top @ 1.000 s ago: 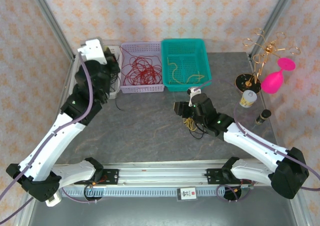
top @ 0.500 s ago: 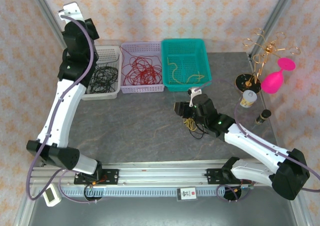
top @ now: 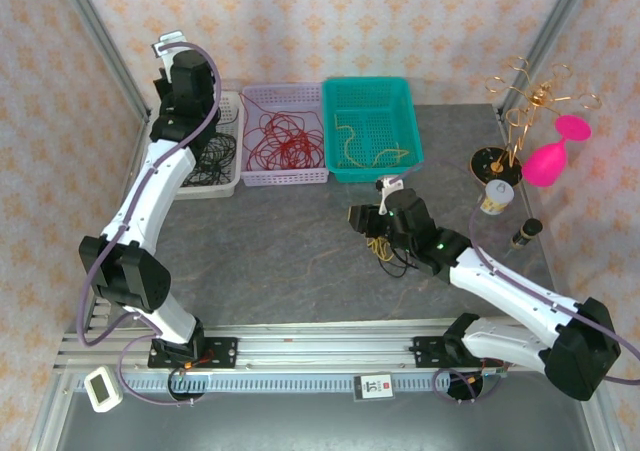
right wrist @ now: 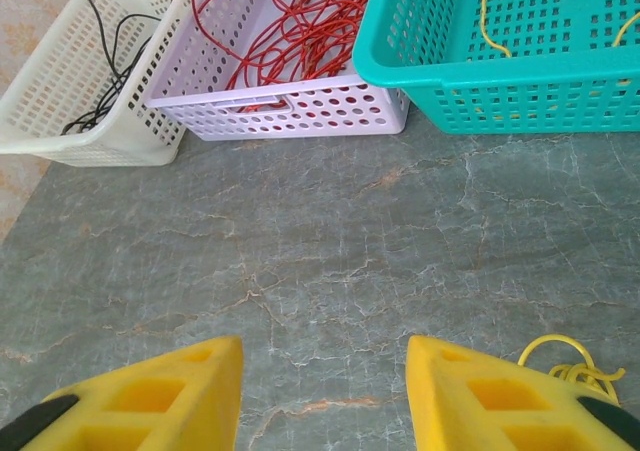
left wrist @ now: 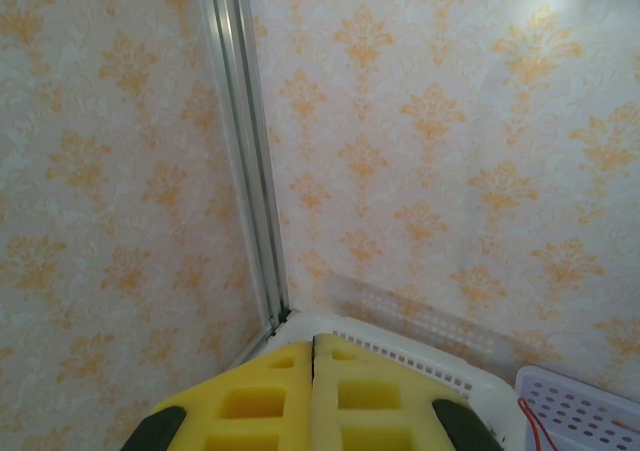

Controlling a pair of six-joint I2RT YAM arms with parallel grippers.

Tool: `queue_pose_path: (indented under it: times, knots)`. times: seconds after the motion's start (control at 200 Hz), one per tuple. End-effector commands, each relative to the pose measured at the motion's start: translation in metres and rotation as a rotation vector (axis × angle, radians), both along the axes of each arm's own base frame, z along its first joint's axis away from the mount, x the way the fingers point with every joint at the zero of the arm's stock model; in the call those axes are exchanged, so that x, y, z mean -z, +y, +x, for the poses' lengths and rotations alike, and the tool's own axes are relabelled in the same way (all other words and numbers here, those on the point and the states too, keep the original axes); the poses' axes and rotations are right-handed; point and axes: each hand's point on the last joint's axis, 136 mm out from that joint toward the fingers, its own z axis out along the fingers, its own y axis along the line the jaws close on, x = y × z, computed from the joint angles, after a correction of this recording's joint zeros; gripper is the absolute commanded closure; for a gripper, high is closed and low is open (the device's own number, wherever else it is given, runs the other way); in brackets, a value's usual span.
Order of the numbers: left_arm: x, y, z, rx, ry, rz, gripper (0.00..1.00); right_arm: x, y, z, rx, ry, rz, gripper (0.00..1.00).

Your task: Untangle the cables

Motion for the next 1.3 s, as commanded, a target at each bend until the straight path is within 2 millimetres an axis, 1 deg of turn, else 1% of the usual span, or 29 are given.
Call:
queue_pose_path:
  times: [0.0, 0.085, 0.2, 0.255, 0.355, 0.415, 0.521, 0.601, 0.641, 0.706, 0.761, 0.831, 0.891, 0.946, 0.996, 1.041, 1.091, 1.141, 1.226, 1.266, 1.291]
  knots:
    - [0.013, 0.006, -0.003, -0.045, -0.051, -0.09, 1.0, 0.003, -0.007, -0.001, 0.012, -0.005, -0.009, 0.54]
    - [0.037, 0.001, 0.001, -0.026, -0.052, -0.164, 1.0, 0.01, -0.012, 0.002, 0.043, 0.01, -0.039, 0.54]
    - [0.072, -0.005, 0.004, -0.012, -0.033, -0.243, 1.0, 0.026, -0.03, 0.007, 0.116, 0.059, -0.091, 0.53]
    - [0.091, -0.01, 0.007, 0.011, -0.02, -0.277, 1.0, 0.036, -0.042, 0.008, 0.158, 0.098, -0.115, 0.53]
    - [0.123, -0.016, 0.009, 0.023, 0.005, -0.331, 1.0, 0.054, -0.071, 0.008, 0.27, 0.167, -0.151, 0.53]
    - [0.139, -0.019, 0.012, 0.037, 0.025, -0.351, 1.0, 0.062, -0.088, 0.004, 0.327, 0.2, -0.169, 0.52]
    - [0.16, -0.023, 0.016, 0.047, 0.063, -0.368, 1.0, 0.078, -0.113, -0.01, 0.407, 0.257, -0.189, 0.52]
    - [0.17, -0.025, 0.018, 0.055, 0.074, -0.376, 0.93, 0.092, -0.122, -0.02, 0.426, 0.311, -0.157, 0.52]
    - [0.175, -0.027, 0.019, 0.063, 0.076, -0.383, 0.91, 0.096, -0.119, -0.024, 0.413, 0.321, -0.128, 0.52]
    - [0.18, -0.029, 0.02, 0.077, 0.077, -0.393, 0.86, 0.093, -0.108, -0.024, 0.369, 0.316, -0.066, 0.52]
    - [0.185, -0.032, 0.022, 0.091, 0.087, -0.4, 0.77, 0.089, -0.097, -0.023, 0.323, 0.311, -0.018, 0.52]
    - [0.185, -0.035, 0.02, 0.104, 0.095, -0.407, 0.67, 0.084, -0.091, -0.021, 0.301, 0.308, -0.009, 0.53]
    - [0.179, -0.034, 0.016, 0.104, 0.079, -0.404, 0.6, 0.076, -0.082, -0.017, 0.248, 0.285, -0.001, 0.53]
    - [0.17, -0.031, 0.009, 0.1, 0.051, -0.398, 0.54, 0.065, -0.062, -0.017, 0.139, 0.247, 0.014, 0.53]
    - [0.16, -0.03, 0.004, 0.106, 0.028, -0.392, 0.51, 0.058, -0.053, -0.015, 0.112, 0.226, -0.02, 0.52]
    - [0.152, -0.03, 0.0, 0.115, 0.015, -0.392, 0.49, 0.06, -0.048, -0.013, 0.104, 0.224, -0.072, 0.51]
    - [0.145, -0.032, -0.003, 0.137, 0.008, -0.395, 0.47, 0.068, -0.051, -0.008, 0.135, 0.236, -0.128, 0.5]
    - [0.139, -0.038, -0.006, 0.171, 0.006, -0.401, 0.47, 0.075, -0.05, -0.004, 0.144, 0.243, -0.141, 0.5]
    - [0.133, -0.054, -0.015, 0.232, 0.012, -0.393, 0.47, 0.082, -0.049, 0.005, 0.17, 0.239, -0.137, 0.5]
    - [0.131, -0.063, -0.022, 0.261, 0.023, -0.384, 0.47, 0.081, -0.051, 0.009, 0.194, 0.23, -0.144, 0.53]
    - [0.131, -0.07, -0.026, 0.284, 0.032, -0.379, 0.47, 0.088, -0.053, 0.012, 0.21, 0.245, -0.167, 0.54]
